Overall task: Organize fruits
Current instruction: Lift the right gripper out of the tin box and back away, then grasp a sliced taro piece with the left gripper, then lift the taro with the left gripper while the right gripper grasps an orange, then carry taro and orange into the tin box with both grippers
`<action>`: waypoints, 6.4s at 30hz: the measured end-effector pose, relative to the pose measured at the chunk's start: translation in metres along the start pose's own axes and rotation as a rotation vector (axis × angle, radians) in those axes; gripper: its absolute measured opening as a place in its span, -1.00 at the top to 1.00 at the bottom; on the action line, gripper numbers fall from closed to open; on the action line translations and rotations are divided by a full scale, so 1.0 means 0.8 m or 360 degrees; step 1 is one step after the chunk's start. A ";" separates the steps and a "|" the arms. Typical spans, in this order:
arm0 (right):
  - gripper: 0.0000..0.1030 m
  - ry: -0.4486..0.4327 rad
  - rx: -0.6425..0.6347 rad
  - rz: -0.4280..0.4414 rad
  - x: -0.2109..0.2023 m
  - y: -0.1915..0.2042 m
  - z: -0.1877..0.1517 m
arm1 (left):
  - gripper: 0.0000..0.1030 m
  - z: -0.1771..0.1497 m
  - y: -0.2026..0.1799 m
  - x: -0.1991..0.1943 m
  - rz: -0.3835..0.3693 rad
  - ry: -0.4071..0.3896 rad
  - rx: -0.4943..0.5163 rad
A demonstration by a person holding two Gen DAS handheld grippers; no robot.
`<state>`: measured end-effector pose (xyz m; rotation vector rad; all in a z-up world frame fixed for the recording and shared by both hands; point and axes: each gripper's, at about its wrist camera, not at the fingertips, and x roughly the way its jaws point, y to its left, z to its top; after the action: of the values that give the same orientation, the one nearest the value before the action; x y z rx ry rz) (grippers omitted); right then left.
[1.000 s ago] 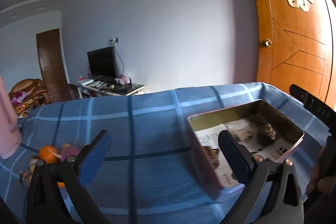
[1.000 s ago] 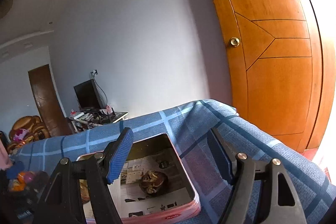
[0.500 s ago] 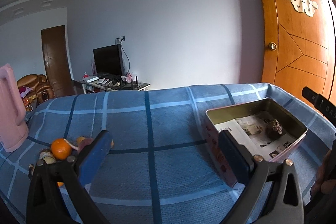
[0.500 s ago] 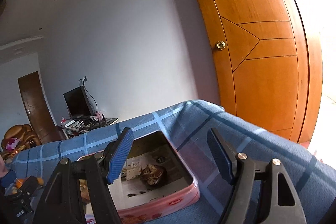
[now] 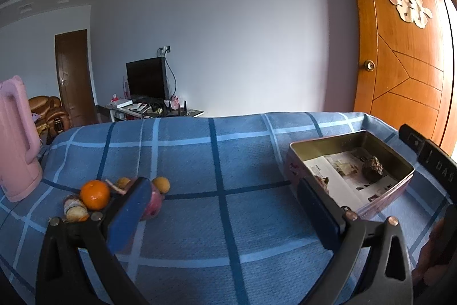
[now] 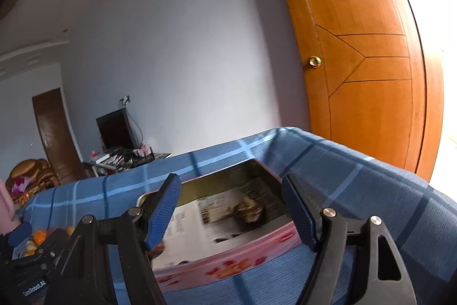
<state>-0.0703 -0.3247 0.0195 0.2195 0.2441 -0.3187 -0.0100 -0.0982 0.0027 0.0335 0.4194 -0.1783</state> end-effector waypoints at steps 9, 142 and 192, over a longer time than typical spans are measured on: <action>-0.44 0.0036 -0.0139 0.0116 -0.010 0.066 -0.018 | -1.00 -0.007 0.044 -0.005 0.0033 0.0054 -0.0024; 0.18 0.0281 -0.0611 0.0469 0.014 0.174 -0.043 | 0.11 -0.010 0.104 -0.008 -0.0003 0.0011 -0.0093; 0.17 0.0461 -0.0398 -0.0008 0.128 -0.053 0.024 | 0.11 0.022 -0.168 0.089 -0.0324 0.0289 0.0066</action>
<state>0.0134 -0.3974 0.0029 0.0169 0.5669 -0.2578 0.0369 -0.2437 -0.0095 0.0479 0.6006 -0.3862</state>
